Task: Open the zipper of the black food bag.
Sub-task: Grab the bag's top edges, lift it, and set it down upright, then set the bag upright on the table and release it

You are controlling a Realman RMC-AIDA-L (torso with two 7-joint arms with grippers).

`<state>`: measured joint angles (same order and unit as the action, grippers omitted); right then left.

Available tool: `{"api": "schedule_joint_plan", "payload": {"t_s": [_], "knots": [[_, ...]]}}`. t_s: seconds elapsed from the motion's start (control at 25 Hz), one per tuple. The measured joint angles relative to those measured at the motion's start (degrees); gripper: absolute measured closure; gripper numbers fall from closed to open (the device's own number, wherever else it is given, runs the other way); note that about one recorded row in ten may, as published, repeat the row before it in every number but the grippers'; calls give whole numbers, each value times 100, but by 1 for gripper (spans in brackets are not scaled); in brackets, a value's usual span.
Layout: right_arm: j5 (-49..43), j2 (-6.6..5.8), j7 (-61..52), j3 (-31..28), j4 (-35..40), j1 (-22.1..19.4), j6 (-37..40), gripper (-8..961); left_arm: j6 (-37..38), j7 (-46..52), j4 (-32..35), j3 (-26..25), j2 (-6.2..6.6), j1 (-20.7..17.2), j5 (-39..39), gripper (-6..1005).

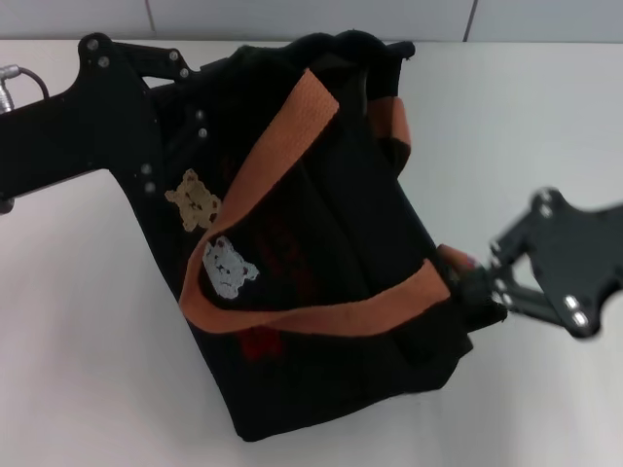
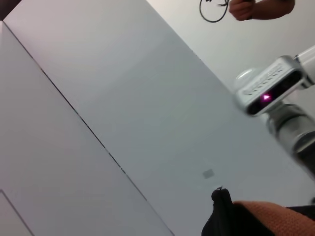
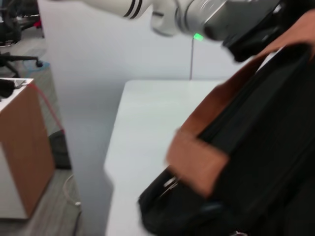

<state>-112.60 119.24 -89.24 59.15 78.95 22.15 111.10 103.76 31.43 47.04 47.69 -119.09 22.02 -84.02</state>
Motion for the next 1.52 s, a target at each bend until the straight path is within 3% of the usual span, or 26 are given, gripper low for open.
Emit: {"api": "schedule_joint_plan", "payload": {"t_s": [0.28,0.48,0.56,0.6,0.64,0.72,0.76,0.8,1.08,1.2,1.36,1.52], "knots": [[-430,20,-38,-73,-96,-374,94,920,-26,9,-17,1,0,53,4,888],[352,-7,-340,-974,-763,-359,247,910,-109,-30,-360,-61,9,80,70,887],[838,-7,-269,-1414,-1106,-367,318,906,-137,-143,-722,-111,19,51,229,887],[1357,-11,-142,-1850,-1548,-391,337,904,-149,-434,-1267,-135,31,-24,439,887],[1357,-11,-142,-1850,-1548,-391,337,902,-149,-434,-1267,-135,31,-24,439,887],[1703,-80,-55,-2340,-2128,-399,354,898,-169,-994,-2077,-196,42,-171,648,887],[1703,-80,-55,-2340,-2128,-399,354,896,-169,-994,-2077,-196,42,-171,648,887],[1755,-134,59,-2456,-2380,-393,422,894,-166,-1330,-2631,-264,43,-275,700,887],[1715,-107,197,-2397,-2522,-346,529,586,-287,-1902,-4011,-473,13,-491,705,887],[1625,-81,291,-2100,-2612,-264,710,447,-254,-2370,-4515,-527,1,-605,672,888],[1621,-80,391,-1775,-2620,-271,774,227,-107,-1961,-4526,-521,21,-657,640,892],[1604,-80,648,-1467,-2624,-318,886,199,2,-1526,-4487,-441,42,-653,564,829]]}}
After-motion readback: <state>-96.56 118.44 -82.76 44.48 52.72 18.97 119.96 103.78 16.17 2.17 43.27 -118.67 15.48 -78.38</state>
